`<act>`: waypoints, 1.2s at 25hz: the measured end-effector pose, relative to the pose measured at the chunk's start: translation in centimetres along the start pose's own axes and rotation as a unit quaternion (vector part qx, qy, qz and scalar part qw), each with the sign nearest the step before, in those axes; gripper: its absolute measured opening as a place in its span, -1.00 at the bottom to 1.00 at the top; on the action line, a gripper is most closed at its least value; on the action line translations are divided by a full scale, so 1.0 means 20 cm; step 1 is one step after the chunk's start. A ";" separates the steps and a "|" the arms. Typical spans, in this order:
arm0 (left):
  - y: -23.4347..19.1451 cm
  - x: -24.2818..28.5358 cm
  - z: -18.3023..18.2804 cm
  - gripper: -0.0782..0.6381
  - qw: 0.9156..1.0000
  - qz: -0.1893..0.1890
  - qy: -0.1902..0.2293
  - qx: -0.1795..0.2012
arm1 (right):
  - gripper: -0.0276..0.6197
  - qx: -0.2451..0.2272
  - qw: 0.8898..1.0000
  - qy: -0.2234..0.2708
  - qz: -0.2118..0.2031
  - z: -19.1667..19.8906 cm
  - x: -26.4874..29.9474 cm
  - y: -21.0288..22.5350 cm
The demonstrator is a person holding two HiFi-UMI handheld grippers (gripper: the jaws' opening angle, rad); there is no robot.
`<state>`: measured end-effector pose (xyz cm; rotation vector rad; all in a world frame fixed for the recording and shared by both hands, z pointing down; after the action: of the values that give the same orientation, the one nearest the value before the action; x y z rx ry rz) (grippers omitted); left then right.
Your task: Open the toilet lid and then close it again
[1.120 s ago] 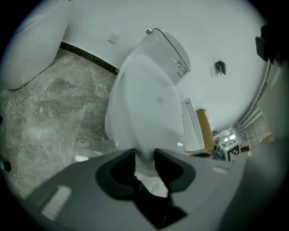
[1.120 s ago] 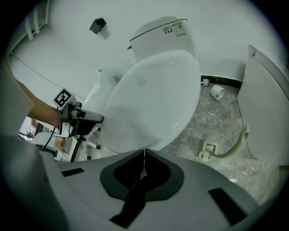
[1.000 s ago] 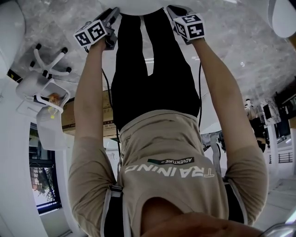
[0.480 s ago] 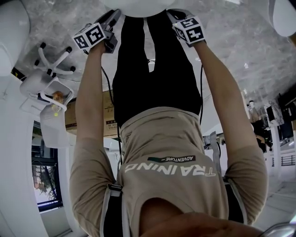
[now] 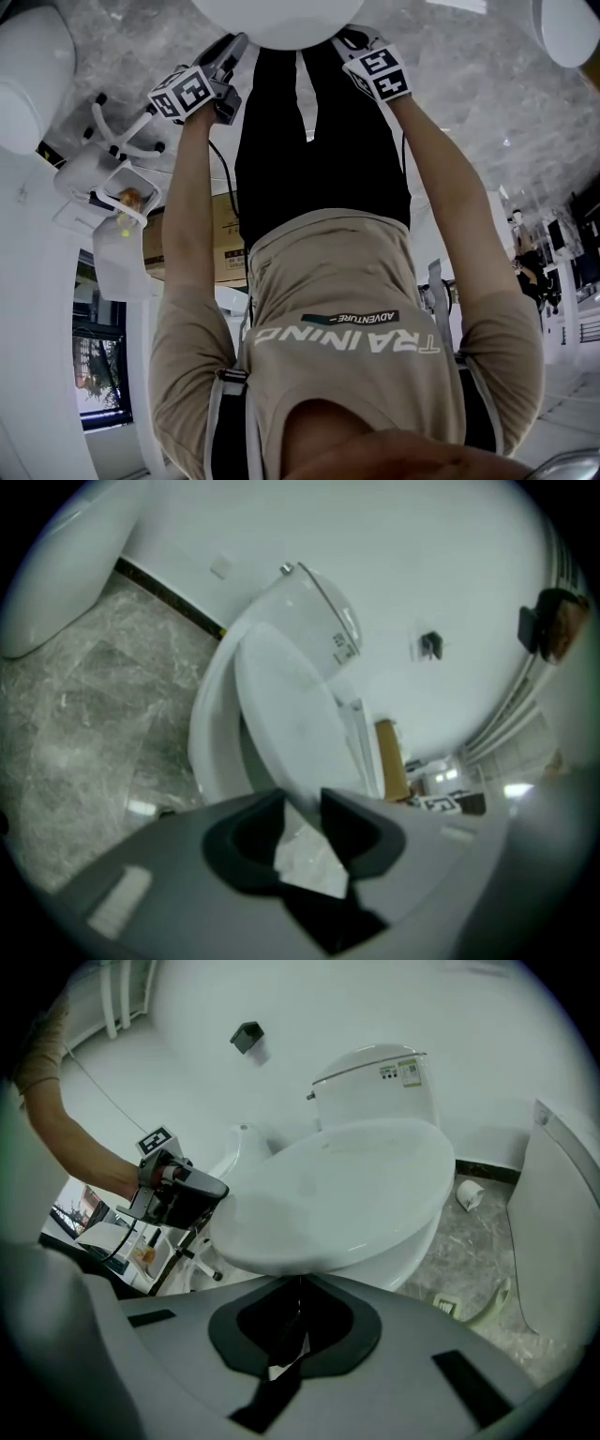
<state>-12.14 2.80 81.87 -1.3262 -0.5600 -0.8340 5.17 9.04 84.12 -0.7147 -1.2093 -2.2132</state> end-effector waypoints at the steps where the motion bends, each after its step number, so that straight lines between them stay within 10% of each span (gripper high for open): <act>1: 0.02 -0.03 -0.01 -0.44 1.000 0.004 0.001 0.001 | -0.87 -0.009 1.000 0.003 -0.001 -0.02 -0.02 -0.02; 15: 0.28 -0.27 -0.33 -0.40 0.999 0.029 0.015 -0.007 | -0.87 -0.064 0.998 0.027 -0.006 -0.48 -0.30 -0.12; 25: 0.43 -0.40 -0.54 -0.39 0.995 0.037 0.032 -0.082 | -0.87 -0.057 0.998 0.034 -0.007 -0.75 -0.47 -0.08; 30: 0.44 -0.45 -0.62 -0.40 0.979 0.087 0.082 -0.166 | -0.87 -0.065 0.997 0.031 -0.017 -0.84 -0.47 -0.08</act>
<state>-11.91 -7.14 67.28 -1.5667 -0.1752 -0.9077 7.66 -2.89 69.19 -0.6739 -1.0623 -2.3416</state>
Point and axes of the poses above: the fingertips, and each gripper's own axes: x forward along the fingers, y to its right, z out of its underside, the point moved 1 cm from there along -x, backward along the fingers, and after that the axes turned 13 degrees about -z, right-handed, at the moved point
